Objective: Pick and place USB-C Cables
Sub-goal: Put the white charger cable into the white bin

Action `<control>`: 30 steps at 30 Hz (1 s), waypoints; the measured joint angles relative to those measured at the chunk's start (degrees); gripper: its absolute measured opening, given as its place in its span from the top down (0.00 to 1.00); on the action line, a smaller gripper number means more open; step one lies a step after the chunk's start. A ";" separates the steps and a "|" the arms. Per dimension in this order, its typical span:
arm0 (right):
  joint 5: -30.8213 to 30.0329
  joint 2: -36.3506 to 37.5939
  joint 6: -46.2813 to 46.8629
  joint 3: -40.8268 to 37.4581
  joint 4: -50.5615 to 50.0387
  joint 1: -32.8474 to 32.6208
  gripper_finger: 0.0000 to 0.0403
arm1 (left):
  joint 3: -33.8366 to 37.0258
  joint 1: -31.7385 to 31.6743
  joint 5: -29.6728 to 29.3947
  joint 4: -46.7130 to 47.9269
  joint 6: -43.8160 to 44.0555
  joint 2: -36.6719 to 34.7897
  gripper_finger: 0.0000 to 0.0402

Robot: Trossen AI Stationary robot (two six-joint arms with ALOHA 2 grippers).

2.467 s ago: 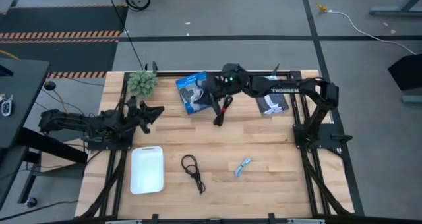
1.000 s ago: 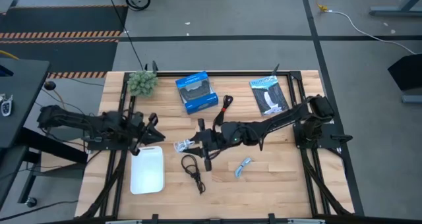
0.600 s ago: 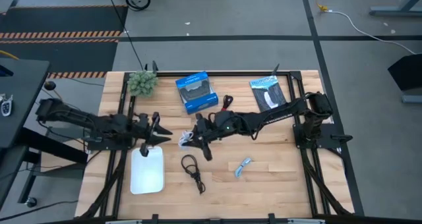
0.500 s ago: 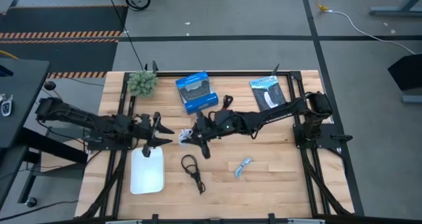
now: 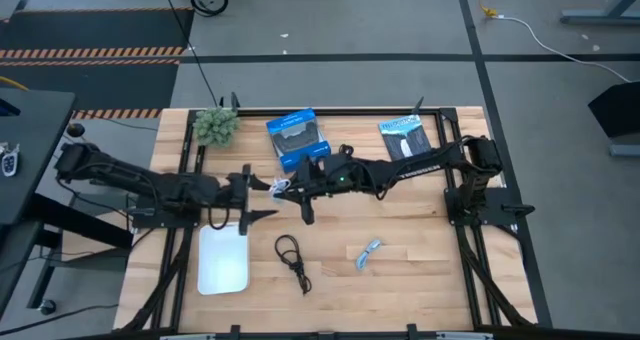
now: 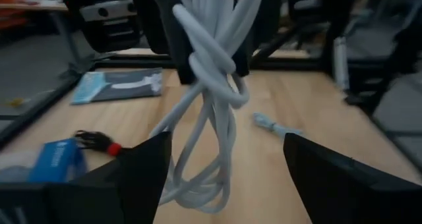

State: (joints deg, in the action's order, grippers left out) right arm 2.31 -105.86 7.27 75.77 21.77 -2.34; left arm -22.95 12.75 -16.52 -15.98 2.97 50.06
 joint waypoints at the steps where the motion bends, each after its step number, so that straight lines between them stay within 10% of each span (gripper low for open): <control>1: -0.20 0.00 -0.20 0.00 -0.02 0.01 0.78 | -0.90 0.00 -0.53 0.88 -0.77 0.73 0.24; 14: -9.43 0.00 -2.32 0.00 0.10 -2.77 0.78 | -8.25 -0.07 -5.15 7.83 -2.65 6.78 0.36; 30: -8.85 0.18 -2.36 0.00 0.27 -3.14 0.67 | -8.23 0.07 -9.16 8.62 -1.43 6.27 0.86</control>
State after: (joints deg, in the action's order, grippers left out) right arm -6.55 -105.69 4.91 75.77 22.04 -5.48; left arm -31.18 12.82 -25.68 -7.36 1.54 56.33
